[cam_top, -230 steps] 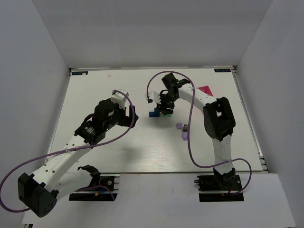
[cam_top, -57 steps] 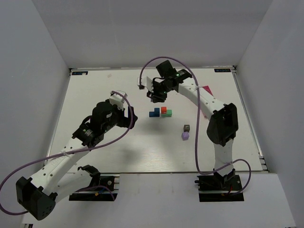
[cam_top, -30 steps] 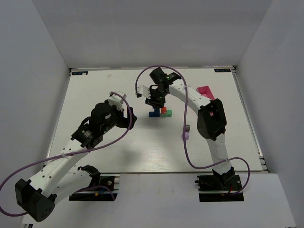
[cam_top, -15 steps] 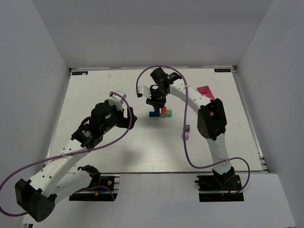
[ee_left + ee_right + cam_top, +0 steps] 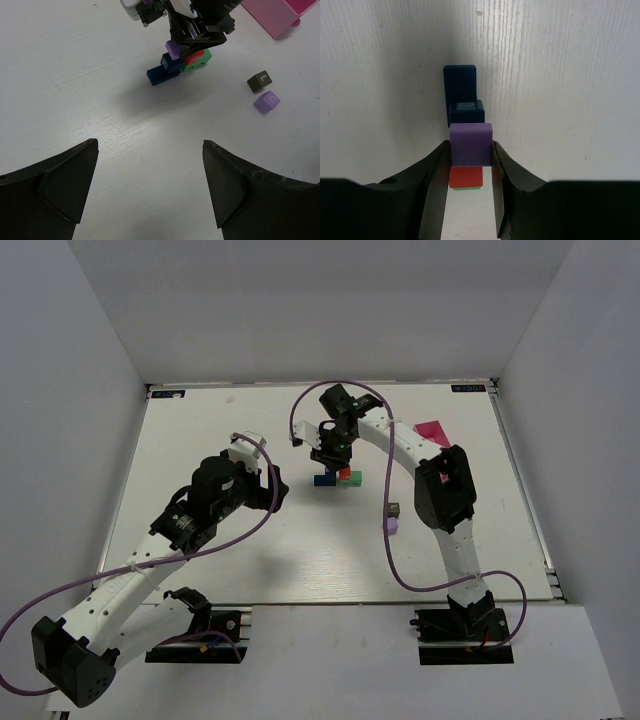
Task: Build the wood block tower
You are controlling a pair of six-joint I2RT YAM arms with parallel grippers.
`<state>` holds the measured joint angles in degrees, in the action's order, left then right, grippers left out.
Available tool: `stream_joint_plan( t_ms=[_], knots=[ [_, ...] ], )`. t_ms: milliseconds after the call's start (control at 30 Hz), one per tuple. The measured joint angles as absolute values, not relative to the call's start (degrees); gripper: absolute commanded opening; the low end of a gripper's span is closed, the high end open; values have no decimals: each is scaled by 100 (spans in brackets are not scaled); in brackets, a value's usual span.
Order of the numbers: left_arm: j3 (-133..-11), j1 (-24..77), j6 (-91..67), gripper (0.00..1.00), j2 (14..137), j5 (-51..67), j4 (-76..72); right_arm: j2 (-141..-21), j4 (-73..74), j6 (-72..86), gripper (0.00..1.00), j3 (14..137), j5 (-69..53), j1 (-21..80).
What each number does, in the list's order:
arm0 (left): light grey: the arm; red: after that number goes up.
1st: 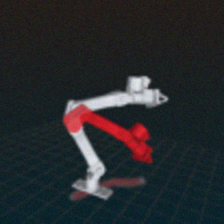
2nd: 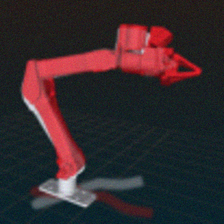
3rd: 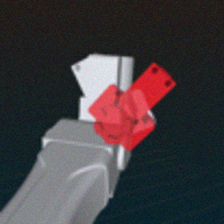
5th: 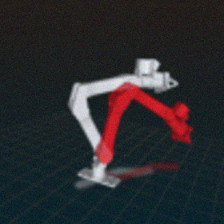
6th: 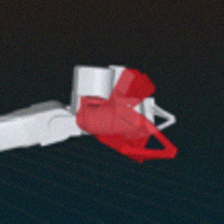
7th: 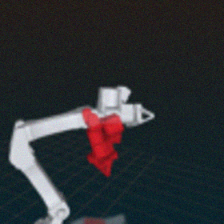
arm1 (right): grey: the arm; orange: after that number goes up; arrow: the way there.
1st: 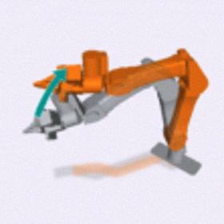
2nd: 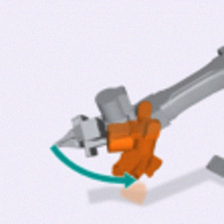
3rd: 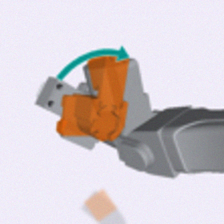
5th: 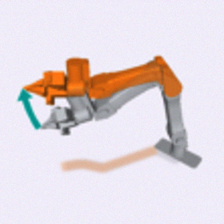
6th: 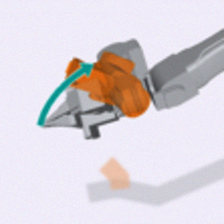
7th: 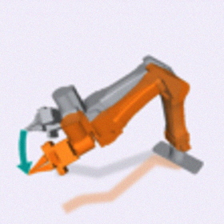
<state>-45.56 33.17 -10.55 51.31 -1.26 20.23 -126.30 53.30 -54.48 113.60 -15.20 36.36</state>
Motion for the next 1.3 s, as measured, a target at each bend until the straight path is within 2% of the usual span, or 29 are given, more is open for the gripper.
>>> stream_joint_plan(
  t_ms=[1133, 1300],
  knots=[
    [-4556, 3317, -1055, 94, 5131, -126, 2023, -12768, 5240, -5507, 17, 11260, -1691, 3535],
    [-4556, 3315, -1055, 94, 5131, -128, 2023, -12772, 5240, -5511, 20, 11260, -1693, 3535]
  ],
)
